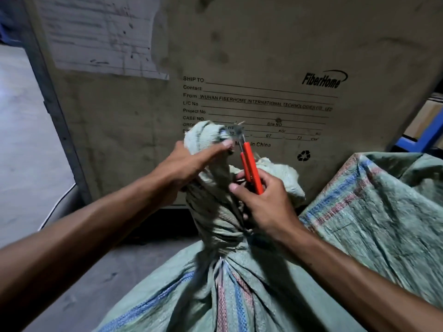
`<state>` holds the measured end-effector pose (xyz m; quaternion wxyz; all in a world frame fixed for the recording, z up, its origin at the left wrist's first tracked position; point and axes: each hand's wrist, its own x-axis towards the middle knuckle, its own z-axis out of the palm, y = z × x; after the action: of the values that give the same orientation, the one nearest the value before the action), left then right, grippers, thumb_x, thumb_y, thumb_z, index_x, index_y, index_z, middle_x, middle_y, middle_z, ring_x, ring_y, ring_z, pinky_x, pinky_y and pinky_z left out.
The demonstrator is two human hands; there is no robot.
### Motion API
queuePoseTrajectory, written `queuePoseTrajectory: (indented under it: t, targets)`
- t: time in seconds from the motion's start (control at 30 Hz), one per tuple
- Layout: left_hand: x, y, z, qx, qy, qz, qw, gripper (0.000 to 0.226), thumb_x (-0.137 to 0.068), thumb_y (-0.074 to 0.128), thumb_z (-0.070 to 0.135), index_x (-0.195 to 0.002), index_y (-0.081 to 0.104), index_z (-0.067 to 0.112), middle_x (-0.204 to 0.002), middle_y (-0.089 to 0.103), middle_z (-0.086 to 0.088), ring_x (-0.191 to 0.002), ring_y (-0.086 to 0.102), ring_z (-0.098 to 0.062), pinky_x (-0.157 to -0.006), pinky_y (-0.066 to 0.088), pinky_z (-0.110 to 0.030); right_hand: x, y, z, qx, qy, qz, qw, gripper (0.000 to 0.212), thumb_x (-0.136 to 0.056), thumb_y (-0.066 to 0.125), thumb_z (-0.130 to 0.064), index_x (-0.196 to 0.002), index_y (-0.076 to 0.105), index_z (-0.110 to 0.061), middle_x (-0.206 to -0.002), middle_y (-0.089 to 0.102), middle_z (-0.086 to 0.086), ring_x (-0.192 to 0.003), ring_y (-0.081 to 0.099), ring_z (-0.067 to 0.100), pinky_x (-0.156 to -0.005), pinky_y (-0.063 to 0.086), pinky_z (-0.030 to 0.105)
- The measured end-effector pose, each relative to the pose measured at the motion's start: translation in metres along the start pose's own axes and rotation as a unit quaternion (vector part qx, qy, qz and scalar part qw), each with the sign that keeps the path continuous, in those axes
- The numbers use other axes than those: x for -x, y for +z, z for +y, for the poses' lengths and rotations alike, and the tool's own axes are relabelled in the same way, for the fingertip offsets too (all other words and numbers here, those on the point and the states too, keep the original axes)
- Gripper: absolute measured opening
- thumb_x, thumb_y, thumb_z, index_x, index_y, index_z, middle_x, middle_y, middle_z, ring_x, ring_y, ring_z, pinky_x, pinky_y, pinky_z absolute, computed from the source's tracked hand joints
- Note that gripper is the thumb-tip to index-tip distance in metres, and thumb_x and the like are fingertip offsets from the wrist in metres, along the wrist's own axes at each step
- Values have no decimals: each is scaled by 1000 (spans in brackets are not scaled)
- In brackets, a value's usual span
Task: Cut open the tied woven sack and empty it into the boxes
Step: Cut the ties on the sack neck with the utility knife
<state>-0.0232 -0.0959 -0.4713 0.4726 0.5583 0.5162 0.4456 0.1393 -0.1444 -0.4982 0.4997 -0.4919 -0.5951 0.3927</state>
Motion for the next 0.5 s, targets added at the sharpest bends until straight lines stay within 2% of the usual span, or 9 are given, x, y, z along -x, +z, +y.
queuePoseTrajectory:
  t: [0.03, 0.07, 0.13, 0.2, 0.23, 0.27, 0.37, 0.43, 0.5]
  targets:
    - [-3, -2, -7, 16, -9, 35, 999, 83, -49, 77, 73, -115, 63, 24, -102, 75, 0, -87, 73, -19, -74, 56, -33, 4, 4, 1, -15, 13, -20, 1000, 16, -83, 67, -12, -97, 60, -8, -69, 47, 5, -52, 45, 13, -41, 46, 22]
    - [-5, -5, -15, 53, -8, 63, 997, 78, -53, 80, 66, -115, 63, 22, -104, 75, -3, -89, 73, -21, -73, 56, -33, 8, 6, 3, -12, 15, -31, 999, 17, -84, 67, -13, -99, 59, -10, -72, 49, 5, -55, 47, 13, -43, 48, 21]
    - [-5, -11, -28, 138, 6, 73, 988, 48, -74, 77, 37, -116, 61, 18, -102, 74, -3, -88, 69, -21, -70, 53, -33, 8, -1, 7, 37, -10, -19, 999, 19, -87, 63, -16, -104, 58, -14, -85, 59, 7, -63, 56, 20, -47, 51, 18]
    - [-5, -16, -36, 228, 24, 54, 972, 33, -85, 65, 15, -117, 60, 16, -96, 72, -2, -84, 66, -19, -70, 54, -34, 4, -17, 12, 102, -30, 14, 994, 15, -89, 60, -19, -104, 56, -17, -99, 64, 11, -76, 63, 28, -57, 55, 21]
    - [-4, -18, -39, 264, 39, 39, 963, 33, -85, 62, 11, -118, 60, 16, -95, 71, -2, -82, 66, -17, -68, 56, -33, 3, -24, 16, 117, -26, 16, 993, 13, -89, 59, -19, -101, 55, -17, -98, 64, 12, -77, 64, 28, -59, 56, 22]
    - [-4, -19, -41, 296, 47, 26, 954, 36, -84, 62, 12, -120, 59, 15, -95, 71, -2, -81, 67, -16, -67, 57, -32, 4, -27, 20, 120, -9, 6, 993, 11, -90, 58, -20, -98, 54, -17, -91, 62, 12, -70, 62, 27, -57, 56, 25]
    - [-5, -20, -40, 331, 55, 3, 942, 31, -86, 58, 10, -117, 59, 15, -87, 74, 0, -74, 70, -11, -61, 59, -28, 16, -22, 33, 112, 50, -48, 991, 11, -90, 59, -23, -94, 53, -15, -73, 47, 0, -55, 52, 6, -48, 53, 24]
    - [-6, -19, -40, 330, 57, -8, 942, 28, -88, 54, 9, -115, 58, 16, -83, 75, 3, -72, 71, -9, -58, 58, -25, 19, -20, 29, 132, 9, -46, 990, 9, -89, 58, -26, -92, 57, -17, -68, 47, -4, -49, 49, -2, -46, 47, 16]
    - [-6, -18, -40, 328, 63, -13, 943, 37, -83, 57, 14, -120, 57, 16, -88, 74, 3, -74, 71, -9, -59, 58, -25, 17, -25, 10, 160, -49, -53, 984, 12, -89, 56, -30, -88, 59, -18, -64, 47, -3, -45, 44, -2, -44, 39, 12]
